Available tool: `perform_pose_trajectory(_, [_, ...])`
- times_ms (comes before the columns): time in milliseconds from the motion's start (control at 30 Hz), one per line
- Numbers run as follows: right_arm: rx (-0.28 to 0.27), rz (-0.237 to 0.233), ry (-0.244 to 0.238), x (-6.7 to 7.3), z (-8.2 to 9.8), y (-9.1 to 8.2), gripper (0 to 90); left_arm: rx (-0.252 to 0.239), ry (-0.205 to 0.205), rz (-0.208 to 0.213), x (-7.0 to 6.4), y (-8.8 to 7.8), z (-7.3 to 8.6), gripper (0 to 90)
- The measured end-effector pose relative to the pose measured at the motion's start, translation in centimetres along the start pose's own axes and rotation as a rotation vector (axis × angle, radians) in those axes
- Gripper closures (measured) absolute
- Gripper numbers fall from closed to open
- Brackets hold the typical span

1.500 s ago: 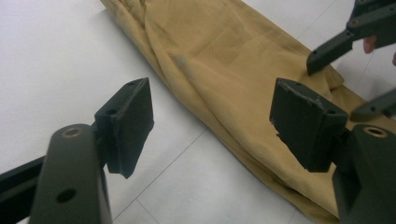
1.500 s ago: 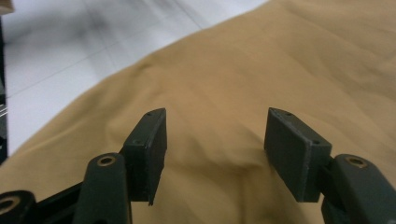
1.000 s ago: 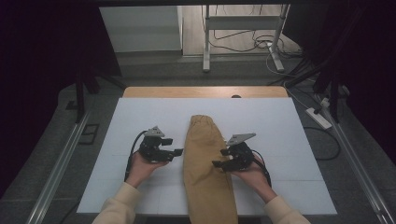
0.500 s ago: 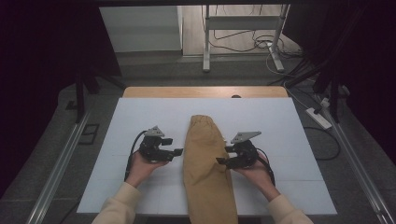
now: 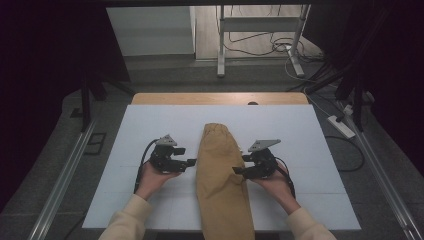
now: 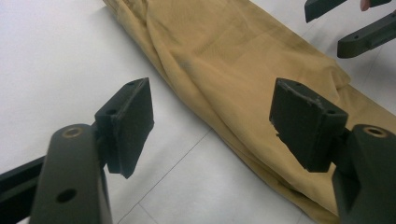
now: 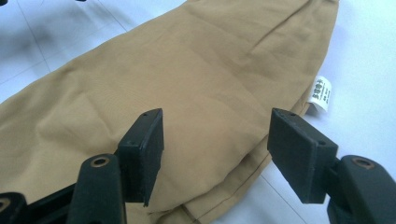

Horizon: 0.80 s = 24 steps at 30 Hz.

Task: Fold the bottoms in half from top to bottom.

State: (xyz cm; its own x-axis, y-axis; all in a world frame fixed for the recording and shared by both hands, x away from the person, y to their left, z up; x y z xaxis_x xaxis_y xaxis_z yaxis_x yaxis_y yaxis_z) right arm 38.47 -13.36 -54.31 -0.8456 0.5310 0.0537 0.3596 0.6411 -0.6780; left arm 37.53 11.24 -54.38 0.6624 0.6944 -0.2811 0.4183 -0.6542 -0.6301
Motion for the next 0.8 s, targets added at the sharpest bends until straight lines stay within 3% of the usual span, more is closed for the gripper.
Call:
perform_pose_trajectory(233, [-0.003, 0.009, 0.010, -0.5, -0.4, 0.2, 36.6, 0.008, -0.012, -0.005, 0.6, 0.8, -0.7, 30.1])
perform_pose_trajectory(800, [0.005, 0.042, 0.063, -4.4, -2.9, 2.3, 36.9, 0.022, -0.049, -0.026, 2.7, 3.8, -3.5, 31.3])
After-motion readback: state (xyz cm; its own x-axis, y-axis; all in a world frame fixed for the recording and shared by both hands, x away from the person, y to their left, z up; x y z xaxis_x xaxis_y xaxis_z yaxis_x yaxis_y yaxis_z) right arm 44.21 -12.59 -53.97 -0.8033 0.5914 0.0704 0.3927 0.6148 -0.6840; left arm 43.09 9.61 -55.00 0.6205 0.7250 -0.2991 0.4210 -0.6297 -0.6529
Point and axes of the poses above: each handheld gripper's, and its own axes: y roughly forward along the jaws, z roughly out of its underside, x roughly to its left, the point moved 7 cm from there along y, roughly forward along the jaws, and after that the axes turned 4 degrees about -y, right-handed, at the moved point
